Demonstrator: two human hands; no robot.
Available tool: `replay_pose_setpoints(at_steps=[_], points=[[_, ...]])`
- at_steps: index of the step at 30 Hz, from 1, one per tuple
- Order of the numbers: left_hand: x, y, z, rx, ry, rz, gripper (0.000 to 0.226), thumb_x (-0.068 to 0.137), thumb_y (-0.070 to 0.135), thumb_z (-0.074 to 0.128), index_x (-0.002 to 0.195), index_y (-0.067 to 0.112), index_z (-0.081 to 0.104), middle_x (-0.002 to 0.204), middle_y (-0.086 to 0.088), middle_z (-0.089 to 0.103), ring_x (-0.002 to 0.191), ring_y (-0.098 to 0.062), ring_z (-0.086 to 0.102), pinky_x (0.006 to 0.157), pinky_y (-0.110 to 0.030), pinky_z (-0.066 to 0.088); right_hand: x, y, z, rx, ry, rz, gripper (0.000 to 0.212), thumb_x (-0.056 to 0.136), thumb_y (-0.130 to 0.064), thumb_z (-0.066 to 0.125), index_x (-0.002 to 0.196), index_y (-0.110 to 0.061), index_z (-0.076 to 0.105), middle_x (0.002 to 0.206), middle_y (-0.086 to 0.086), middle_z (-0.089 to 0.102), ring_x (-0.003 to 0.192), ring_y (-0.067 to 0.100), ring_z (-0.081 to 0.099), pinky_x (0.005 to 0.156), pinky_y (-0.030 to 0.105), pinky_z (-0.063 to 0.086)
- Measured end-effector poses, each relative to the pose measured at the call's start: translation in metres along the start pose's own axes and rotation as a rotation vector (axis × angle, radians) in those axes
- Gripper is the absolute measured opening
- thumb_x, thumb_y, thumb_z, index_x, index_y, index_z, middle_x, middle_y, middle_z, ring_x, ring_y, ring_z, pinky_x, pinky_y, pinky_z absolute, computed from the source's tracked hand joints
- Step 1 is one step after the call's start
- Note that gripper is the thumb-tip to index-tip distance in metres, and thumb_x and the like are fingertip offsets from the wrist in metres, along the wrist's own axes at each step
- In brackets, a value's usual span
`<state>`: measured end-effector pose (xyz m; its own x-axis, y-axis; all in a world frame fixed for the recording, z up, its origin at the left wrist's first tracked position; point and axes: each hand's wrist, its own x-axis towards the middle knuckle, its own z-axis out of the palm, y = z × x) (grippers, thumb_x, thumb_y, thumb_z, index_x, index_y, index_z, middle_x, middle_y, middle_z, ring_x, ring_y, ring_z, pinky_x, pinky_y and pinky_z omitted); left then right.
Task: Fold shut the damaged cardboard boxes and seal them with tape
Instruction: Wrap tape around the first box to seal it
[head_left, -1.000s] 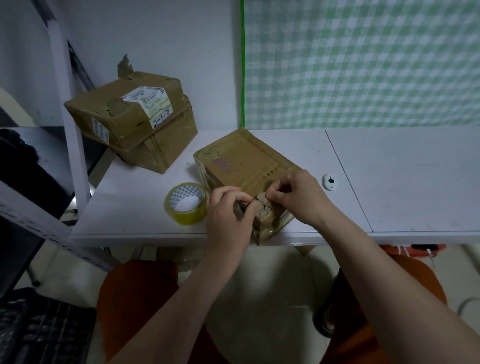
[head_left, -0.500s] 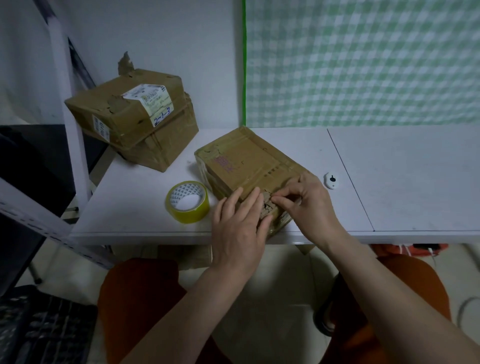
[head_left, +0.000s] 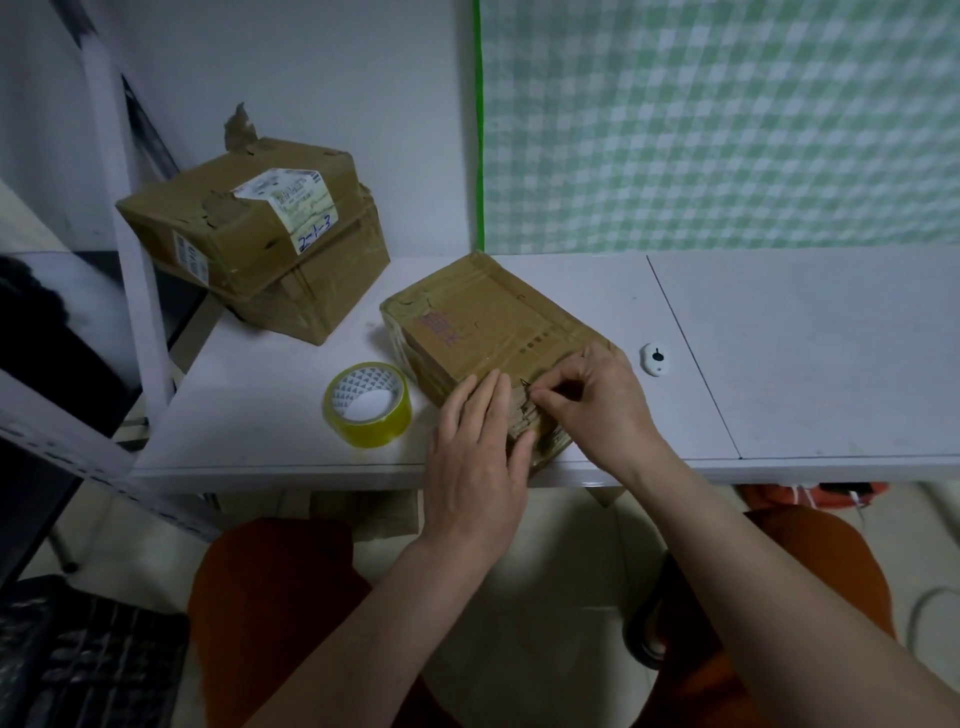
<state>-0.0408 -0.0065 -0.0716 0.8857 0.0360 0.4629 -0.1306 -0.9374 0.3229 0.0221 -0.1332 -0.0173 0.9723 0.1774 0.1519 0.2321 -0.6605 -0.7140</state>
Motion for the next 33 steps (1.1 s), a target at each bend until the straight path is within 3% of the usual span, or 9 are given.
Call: replay_pose_setpoints(at_steps=[3, 5, 11, 15, 20, 25, 33], points=[[0.001, -0.001, -0.001, 0.001, -0.017, 0.002, 0.055, 0.097, 0.040, 0.033, 0.141, 0.008, 0.044, 0.144, -0.004, 0.047, 0.135, -0.022, 0.034, 0.110, -0.036, 0.033, -0.002, -0.001, -0.001, 0.062, 0.024, 0.007, 0.034, 0.078, -0.013, 0.074, 0.059, -0.036, 0.057, 0.078, -0.011, 0.053, 0.099, 0.021, 0.048, 0.086, 0.031, 0.041], [0.002, -0.001, -0.002, -0.003, -0.023, 0.006, 0.054, 0.097, 0.039, 0.033, 0.139, 0.008, 0.046, 0.143, -0.004, 0.048, 0.135, -0.023, 0.036, 0.109, -0.038, 0.035, -0.001, -0.003, -0.001, 0.037, 0.023, 0.029, 0.033, 0.079, -0.013, 0.073, 0.059, -0.033, 0.057, 0.077, -0.011, 0.051, 0.100, 0.021, 0.047, 0.082, 0.029, 0.041], [0.005, 0.001, -0.005, 0.014, -0.053, -0.003, 0.052, 0.096, 0.039, 0.031, 0.137, 0.011, 0.050, 0.144, 0.001, 0.048, 0.132, -0.023, 0.036, 0.101, -0.042, 0.043, 0.005, -0.005, 0.000, -0.013, -0.018, 0.006, 0.033, 0.079, -0.010, 0.070, 0.055, -0.029, 0.059, 0.066, -0.017, 0.054, 0.093, 0.028, 0.054, 0.081, 0.041, 0.049], [0.003, -0.002, -0.005, 0.010, -0.045, 0.002, 0.051, 0.097, 0.038, 0.032, 0.140, 0.015, 0.047, 0.146, 0.003, 0.045, 0.135, -0.021, 0.034, 0.105, -0.043, 0.035, -0.007, 0.010, 0.001, 0.110, 0.081, -0.108, 0.012, 0.084, -0.006, 0.065, 0.075, -0.012, 0.070, 0.073, -0.013, 0.056, 0.082, 0.002, 0.048, 0.081, 0.024, 0.038], [0.001, -0.003, 0.003, 0.100, -0.029, 0.136, 0.043, 0.096, 0.027, 0.036, 0.136, 0.023, 0.051, 0.144, 0.005, 0.048, 0.138, -0.024, 0.034, 0.113, -0.057, 0.022, -0.021, 0.029, 0.011, 0.128, 0.154, -0.183, 0.025, 0.086, 0.005, 0.056, 0.100, -0.012, 0.069, 0.099, 0.003, 0.053, 0.093, 0.016, 0.052, 0.084, 0.018, 0.041], [0.002, -0.007, 0.007, 0.073, -0.009, 0.170, 0.042, 0.091, 0.019, 0.046, 0.131, 0.028, 0.053, 0.142, 0.003, 0.050, 0.135, -0.025, 0.036, 0.109, -0.061, 0.027, -0.022, 0.031, 0.011, 0.125, 0.142, -0.228, 0.031, 0.087, 0.005, 0.055, 0.105, -0.015, 0.071, 0.100, 0.001, 0.051, 0.097, 0.007, 0.047, 0.085, 0.007, 0.035], [0.002, -0.007, 0.012, -0.035, 0.066, 0.166, 0.031, 0.094, 0.023, 0.040, 0.117, 0.024, 0.061, 0.136, -0.001, 0.056, 0.131, -0.027, 0.042, 0.106, -0.062, 0.030, -0.024, 0.036, 0.014, 0.043, 0.110, -0.325, 0.035, 0.083, -0.004, 0.053, 0.110, -0.019, 0.070, 0.106, 0.003, 0.047, 0.101, 0.012, 0.040, 0.092, 0.004, 0.026]])
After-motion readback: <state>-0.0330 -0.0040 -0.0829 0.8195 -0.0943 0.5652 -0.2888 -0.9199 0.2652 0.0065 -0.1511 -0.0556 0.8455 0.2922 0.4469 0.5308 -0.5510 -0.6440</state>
